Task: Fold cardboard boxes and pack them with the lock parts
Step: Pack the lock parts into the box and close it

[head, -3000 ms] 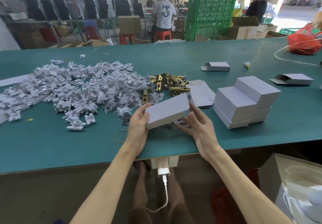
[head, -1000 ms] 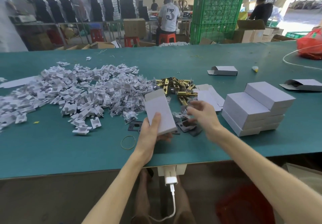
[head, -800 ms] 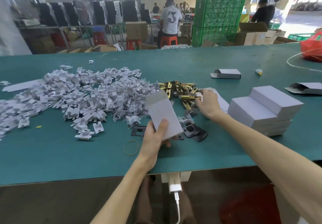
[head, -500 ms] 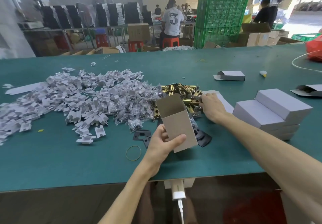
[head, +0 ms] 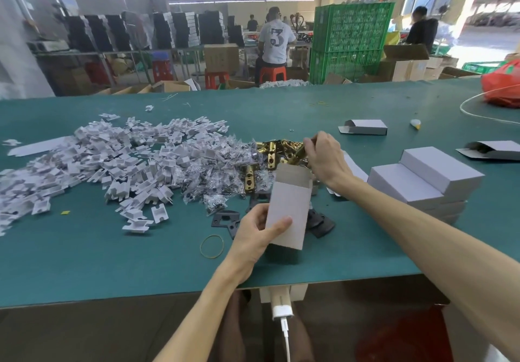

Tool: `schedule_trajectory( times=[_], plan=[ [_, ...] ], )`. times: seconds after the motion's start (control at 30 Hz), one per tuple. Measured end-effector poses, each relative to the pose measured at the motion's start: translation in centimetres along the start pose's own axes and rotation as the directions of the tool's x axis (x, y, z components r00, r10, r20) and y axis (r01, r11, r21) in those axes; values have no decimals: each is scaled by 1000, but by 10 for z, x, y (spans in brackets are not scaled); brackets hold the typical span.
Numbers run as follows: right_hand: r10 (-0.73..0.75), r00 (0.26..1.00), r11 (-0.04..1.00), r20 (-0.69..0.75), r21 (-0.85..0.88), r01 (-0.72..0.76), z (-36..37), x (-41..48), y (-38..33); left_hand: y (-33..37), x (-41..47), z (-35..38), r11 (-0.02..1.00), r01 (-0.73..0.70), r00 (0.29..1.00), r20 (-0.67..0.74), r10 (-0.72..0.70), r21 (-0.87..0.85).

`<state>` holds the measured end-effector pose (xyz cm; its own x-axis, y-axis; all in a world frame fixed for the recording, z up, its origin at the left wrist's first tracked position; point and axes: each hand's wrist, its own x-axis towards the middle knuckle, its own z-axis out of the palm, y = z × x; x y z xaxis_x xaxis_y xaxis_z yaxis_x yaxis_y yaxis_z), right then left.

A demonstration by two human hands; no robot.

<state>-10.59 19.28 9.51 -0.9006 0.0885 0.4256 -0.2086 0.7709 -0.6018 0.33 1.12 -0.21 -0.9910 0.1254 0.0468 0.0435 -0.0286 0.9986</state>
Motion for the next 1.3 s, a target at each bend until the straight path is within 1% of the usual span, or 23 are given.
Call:
schedule_trajectory(
  times=[0.07, 0.23, 0.3, 0.33, 0.4, 0.5, 0.7, 0.77, 0.9, 1.0, 1.07, 1.17, 1.23, 1.3],
  plan=[
    [-3, 999, 996, -32, 91, 5, -13, 0, -8, 0, 1, 0, 1000, 9, 1000, -6, -9, 1],
    [-89, 980, 960, -179, 247, 133, -52, -7, -32, -1, 1, -1, 998, 38, 999, -6, -38, -50],
    [-107, 973, 949, -202, 273, 161, -62, -12, -41, 0, 1, -1, 997, 31, 999, -6, -32, -66],
    [-121, 975, 948, -188, 270, 170, -66, -15, -45, 0, 0, -1, 997, 24, 1000, -7, -25, -74],
    [-171, 978, 953, -118, 234, 195, -69, -24, -51, 1, 0, -1, 996, 8, 1000, -9, -9, -90],
    [-243, 970, 958, 24, 163, 236, -66, -36, -54, 3, -1, -2, 995, -11, 1000, 15, 12, -96],
    [-248, 950, 969, 188, 54, 242, -55, -51, -55, 5, -3, -2, 991, -31, 998, 43, 37, -131],
    [-276, 934, 960, 229, 8, 281, -54, -56, -59, 5, -3, -2, 989, -36, 998, 51, 43, -142],
    [-328, 878, 932, 348, -35, 361, -51, -70, -68, 5, -2, -2, 988, -39, 997, 67, 49, -147],
    [-332, 840, 886, 428, -165, 434, -48, -80, -75, 3, -2, -2, 989, -29, 996, 84, 42, -148],
    [-323, 818, 845, 475, -244, 475, -45, -85, -80, 3, -1, -3, 989, -28, 993, 107, 44, -145],
    [-285, 798, 813, 531, -307, 494, -42, -91, -86, 3, -2, -3, 991, -35, 991, 122, 50, -129],
    [-277, 780, 771, 561, -355, 529, -41, -93, -87, 2, -1, -3, 993, -36, 991, 122, 49, -114],
    [-274, 769, 751, 578, -371, 546, -41, -95, -88, 3, -2, -2, 995, -44, 992, 115, 54, -89]
  ],
)
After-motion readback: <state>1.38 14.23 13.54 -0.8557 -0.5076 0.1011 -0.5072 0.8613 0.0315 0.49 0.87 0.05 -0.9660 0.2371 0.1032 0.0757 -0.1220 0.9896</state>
